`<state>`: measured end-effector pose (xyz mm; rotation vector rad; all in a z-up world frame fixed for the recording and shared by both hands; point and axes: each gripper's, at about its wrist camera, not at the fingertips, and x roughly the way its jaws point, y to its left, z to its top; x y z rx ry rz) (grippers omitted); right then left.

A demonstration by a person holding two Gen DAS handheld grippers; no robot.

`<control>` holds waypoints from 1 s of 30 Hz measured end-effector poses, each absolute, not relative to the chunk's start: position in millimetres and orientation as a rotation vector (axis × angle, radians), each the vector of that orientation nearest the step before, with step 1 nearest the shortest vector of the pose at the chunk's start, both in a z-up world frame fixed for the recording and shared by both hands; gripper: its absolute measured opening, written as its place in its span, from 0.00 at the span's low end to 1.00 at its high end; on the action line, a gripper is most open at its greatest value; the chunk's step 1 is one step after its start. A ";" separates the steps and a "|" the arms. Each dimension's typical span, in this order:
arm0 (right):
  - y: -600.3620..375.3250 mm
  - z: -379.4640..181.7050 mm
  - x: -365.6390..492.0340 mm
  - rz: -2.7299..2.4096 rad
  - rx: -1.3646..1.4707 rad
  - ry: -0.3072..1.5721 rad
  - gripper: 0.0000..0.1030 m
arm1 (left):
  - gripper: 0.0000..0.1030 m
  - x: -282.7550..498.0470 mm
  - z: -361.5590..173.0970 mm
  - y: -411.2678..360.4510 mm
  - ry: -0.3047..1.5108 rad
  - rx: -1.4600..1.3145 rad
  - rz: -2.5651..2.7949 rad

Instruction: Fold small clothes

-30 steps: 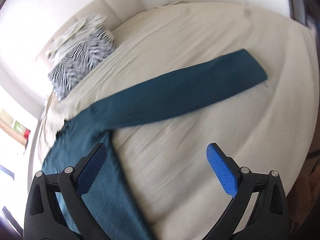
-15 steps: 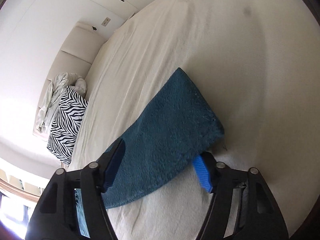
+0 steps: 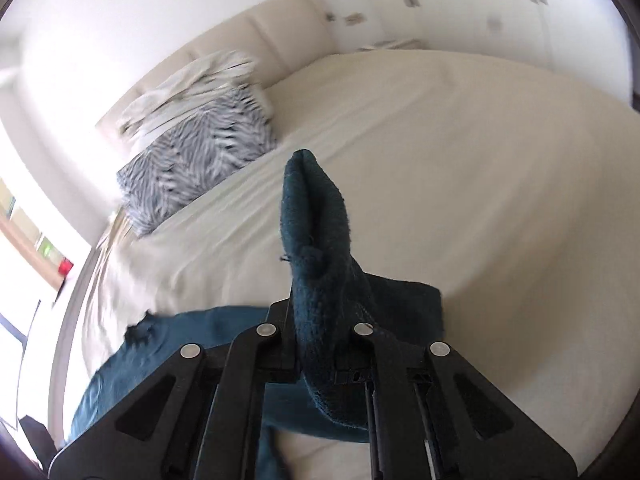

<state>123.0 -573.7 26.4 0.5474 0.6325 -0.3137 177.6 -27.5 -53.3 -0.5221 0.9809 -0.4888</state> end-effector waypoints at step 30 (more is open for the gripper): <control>-388.1 -100.3 67.0 0.200 0.802 0.836 0.50 | 0.11 228.3 -86.9 -75.1 1.167 -0.592 -0.583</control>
